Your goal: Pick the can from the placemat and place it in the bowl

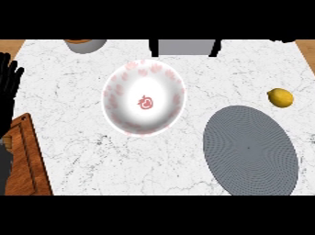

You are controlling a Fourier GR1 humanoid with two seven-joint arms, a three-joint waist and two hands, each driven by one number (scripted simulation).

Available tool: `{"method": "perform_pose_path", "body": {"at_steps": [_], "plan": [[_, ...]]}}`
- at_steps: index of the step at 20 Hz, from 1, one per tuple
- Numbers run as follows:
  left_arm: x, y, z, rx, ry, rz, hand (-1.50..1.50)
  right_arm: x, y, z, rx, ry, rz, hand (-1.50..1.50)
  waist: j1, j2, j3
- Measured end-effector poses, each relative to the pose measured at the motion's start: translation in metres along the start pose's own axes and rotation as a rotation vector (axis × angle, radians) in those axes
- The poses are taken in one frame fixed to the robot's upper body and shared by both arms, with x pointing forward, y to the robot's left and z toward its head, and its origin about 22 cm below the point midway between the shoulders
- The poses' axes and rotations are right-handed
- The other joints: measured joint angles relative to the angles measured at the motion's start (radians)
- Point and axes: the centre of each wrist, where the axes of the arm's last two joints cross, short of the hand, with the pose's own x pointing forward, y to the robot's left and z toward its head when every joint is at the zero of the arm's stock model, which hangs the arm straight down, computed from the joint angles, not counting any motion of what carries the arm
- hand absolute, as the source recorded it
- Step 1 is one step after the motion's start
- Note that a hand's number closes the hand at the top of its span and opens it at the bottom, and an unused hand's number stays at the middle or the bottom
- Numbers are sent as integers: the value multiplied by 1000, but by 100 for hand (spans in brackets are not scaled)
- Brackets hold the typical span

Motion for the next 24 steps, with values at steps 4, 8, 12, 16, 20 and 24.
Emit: {"method": "perform_pose_path", "body": {"at_steps": [4, 8, 12, 16, 20, 24], "plan": [[2, 2, 1, 7, -3, 2, 0, 31, 24, -33, 84, -23, -9, 150, -1, 0, 0], [2, 0, 1, 6, -6, 3, 0, 57, 58, -57, 154, -29, -15, 150, -1, 2, 0], [1, -2, 2, 4, -6, 3, 0, 77, 98, -72, 213, -20, -24, 150, 0, 4, 1], [-1, -4, 1, -4, -7, 3, 0, 86, 139, -80, 238, -1, -17, 150, 6, 7, 1], [3, -4, 2, -12, -10, 5, 0, 90, 179, -82, 242, 38, 32, 150, 14, 9, 1], [3, -7, -1, -17, -18, 6, 0, 81, 212, -84, 240, 121, 76, 150, 23, 13, 1]]}}
